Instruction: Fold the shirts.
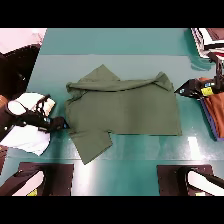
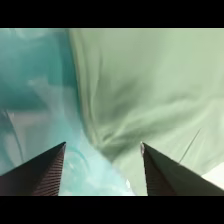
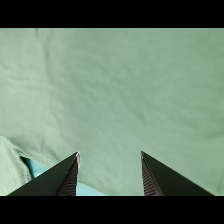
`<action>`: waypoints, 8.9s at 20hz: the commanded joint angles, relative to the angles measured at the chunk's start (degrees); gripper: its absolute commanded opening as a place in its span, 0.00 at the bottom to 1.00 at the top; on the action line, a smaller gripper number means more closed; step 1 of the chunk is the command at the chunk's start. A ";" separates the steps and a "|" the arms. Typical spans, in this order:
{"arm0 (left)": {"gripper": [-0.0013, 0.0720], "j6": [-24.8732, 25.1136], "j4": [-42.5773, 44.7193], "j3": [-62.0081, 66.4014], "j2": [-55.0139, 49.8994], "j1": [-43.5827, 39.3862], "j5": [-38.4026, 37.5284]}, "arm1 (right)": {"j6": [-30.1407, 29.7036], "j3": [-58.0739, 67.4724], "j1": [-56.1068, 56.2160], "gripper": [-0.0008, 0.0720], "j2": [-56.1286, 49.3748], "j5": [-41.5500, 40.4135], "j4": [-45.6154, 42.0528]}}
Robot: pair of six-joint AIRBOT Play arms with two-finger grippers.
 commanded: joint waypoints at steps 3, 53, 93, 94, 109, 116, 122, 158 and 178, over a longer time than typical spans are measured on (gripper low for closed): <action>0.76 2.01 -8.11 -8.76 2.10 0.02 6.75 | -0.42 -5.14 -0.20 0.60 4.61 -1.86 0.55; 0.06 -6.10 -4.70 89.53 12.04 0.02 -1.25 | 4.46 43.01 -16.06 0.03 25.44 -2.89 -4.59; 0.76 1.75 2.60 47.15 -38.38 -1.99 -4.00 | 11.21 15.19 8.72 0.53 -23.34 -5.42 -16.72; 0.76 1.27 2.62 47.25 -37.86 -1.88 -5.44 | 10.91 15.19 8.70 0.53 -22.69 -5.01 -15.96; 0.76 -9.57 7.61 -8.33 11.28 -1.70 -5.35 | 6.51 -5.86 8.72 0.53 5.81 -5.16 -14.32; 0.76 -8.92 -2.89 -14.67 11.37 -1.73 4.42 | 6.51 -5.90 8.72 0.53 6.34 -5.20 -11.52; 0.06 -4.61 -4.72 -12.24 11.56 -1.99 2.08 | 6.51 -6.75 4.81 0.53 6.38 1.99 -11.98; 0.05 -11.04 -5.81 3.56 28.70 -2.01 -22.67 | 8.28 -20.96 -0.96 0.03 24.11 12.81 -29.88; 0.06 2.36 -4.09 29.62 -24.52 -1.99 10.58 | 5.16 18.99 5.07 0.31 -25.94 -3.48 -17.09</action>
